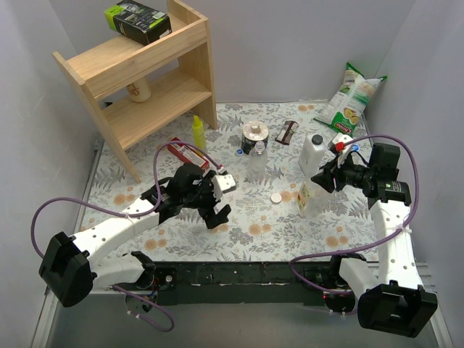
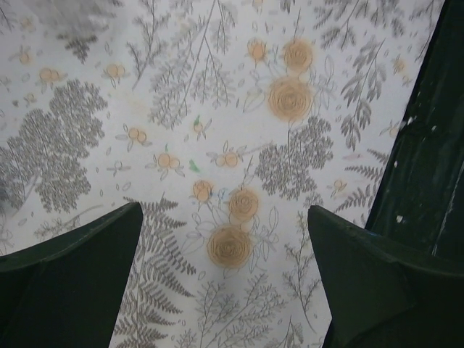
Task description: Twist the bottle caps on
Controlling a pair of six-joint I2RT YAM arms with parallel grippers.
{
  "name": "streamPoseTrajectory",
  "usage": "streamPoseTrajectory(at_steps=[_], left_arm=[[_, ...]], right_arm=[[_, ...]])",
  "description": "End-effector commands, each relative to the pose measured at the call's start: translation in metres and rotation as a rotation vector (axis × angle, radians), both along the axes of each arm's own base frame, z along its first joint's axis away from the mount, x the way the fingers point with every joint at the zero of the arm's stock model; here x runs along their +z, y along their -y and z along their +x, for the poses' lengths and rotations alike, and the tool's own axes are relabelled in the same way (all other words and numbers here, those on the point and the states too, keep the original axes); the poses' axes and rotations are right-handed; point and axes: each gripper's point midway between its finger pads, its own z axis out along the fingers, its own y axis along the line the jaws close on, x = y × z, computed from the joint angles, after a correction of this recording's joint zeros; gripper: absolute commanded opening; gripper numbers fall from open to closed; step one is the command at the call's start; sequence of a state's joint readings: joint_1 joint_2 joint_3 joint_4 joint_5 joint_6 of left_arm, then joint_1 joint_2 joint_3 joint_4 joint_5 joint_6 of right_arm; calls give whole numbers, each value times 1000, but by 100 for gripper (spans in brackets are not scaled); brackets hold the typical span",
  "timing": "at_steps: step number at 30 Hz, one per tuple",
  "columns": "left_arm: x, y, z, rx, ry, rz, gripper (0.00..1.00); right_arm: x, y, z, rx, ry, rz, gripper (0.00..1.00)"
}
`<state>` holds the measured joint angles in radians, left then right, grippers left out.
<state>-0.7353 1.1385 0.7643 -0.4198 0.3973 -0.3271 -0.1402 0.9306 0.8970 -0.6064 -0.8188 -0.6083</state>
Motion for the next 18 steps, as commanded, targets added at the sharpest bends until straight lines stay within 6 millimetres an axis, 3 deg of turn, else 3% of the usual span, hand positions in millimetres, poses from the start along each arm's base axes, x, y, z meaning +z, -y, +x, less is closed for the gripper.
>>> streamPoseTrajectory(at_steps=[1,5,8,10,11,18], left_arm=[[72,42,17,7,77,-282,98],[90,60,31,3,97,-343,98],[104,70,31,-65,132,-383,98],[105,77,32,-88,139,-403,98],[114,82,35,-96,163,-435,98],[121,136,31,-157,142,-486,98]], right_arm=[[50,-14,-3,24,22,95,16],[83,-41,-21,159,-37,256,12],[89,-47,-22,104,-103,301,1],[102,-50,-21,85,-94,360,1],[103,-52,-20,83,-97,379,1],[112,-55,-15,52,-133,416,1]])
